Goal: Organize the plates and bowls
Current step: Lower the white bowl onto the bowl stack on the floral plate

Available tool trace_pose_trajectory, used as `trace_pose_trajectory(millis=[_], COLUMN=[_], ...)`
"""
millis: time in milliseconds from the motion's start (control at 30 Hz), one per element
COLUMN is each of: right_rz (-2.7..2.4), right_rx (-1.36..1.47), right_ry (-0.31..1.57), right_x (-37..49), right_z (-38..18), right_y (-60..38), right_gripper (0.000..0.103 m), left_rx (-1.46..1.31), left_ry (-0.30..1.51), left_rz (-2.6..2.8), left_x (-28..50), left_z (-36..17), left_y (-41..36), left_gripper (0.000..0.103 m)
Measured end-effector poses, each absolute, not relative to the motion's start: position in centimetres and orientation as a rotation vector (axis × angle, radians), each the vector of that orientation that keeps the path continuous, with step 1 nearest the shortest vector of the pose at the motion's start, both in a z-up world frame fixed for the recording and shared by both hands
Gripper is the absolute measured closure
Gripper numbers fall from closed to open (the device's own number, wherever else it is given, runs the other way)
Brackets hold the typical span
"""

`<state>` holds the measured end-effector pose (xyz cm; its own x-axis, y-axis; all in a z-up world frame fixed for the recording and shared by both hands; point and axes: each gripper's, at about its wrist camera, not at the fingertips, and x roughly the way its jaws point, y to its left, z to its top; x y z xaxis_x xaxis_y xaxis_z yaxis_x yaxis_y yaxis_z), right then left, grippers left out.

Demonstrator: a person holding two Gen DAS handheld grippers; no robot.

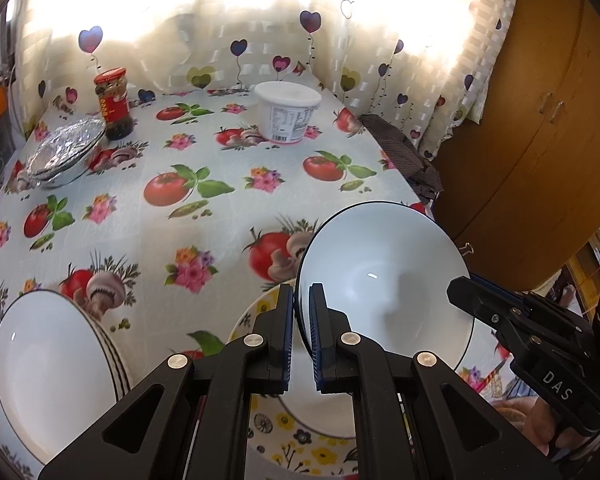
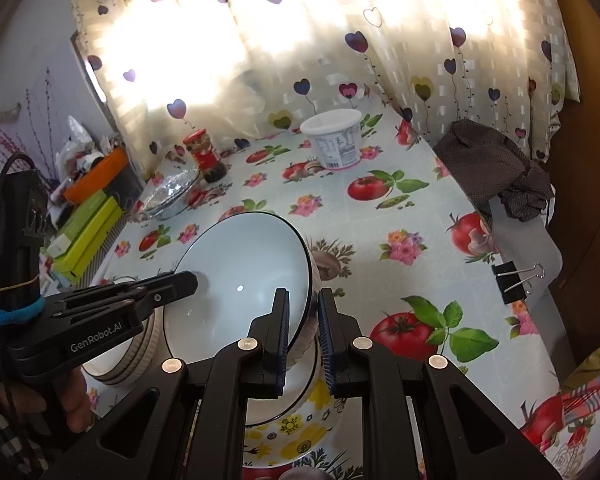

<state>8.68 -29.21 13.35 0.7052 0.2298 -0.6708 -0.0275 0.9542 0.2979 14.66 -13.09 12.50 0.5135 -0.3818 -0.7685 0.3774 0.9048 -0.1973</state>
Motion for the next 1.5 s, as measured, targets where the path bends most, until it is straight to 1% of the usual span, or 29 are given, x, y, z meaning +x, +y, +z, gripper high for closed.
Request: trace_pose_trajectory(millis=[433, 1200, 1433, 1500], right_rz=[0.162, 0.140, 0.145, 0.150], right_rx=[0.270, 0.273, 0.286, 0.290], right_ry=[0.813, 0.845, 0.843, 0.838], right_x=[7.9, 7.6, 7.7, 7.7], right_z=[12.0, 10.2, 9.9, 9.8], right_y=[-27.8, -28.1, -28.2, -28.3], right_gripper=[0.088, 0.088, 0.084, 0.084], left_rx=[-0.029, -0.045, -0.066, -0.089], left_ry=[0.941, 0.985, 0.975, 0.962], left_rz=[-0.435, -0.445, -0.457, -0.472], left_x=[13.3, 13.1, 13.0, 12.9], left_z=[11.1, 9.3, 9.2, 9.1], left_y=[-11.4, -11.5, -11.3, -10.9], left_gripper=[0.095, 0.095, 0.095, 0.092])
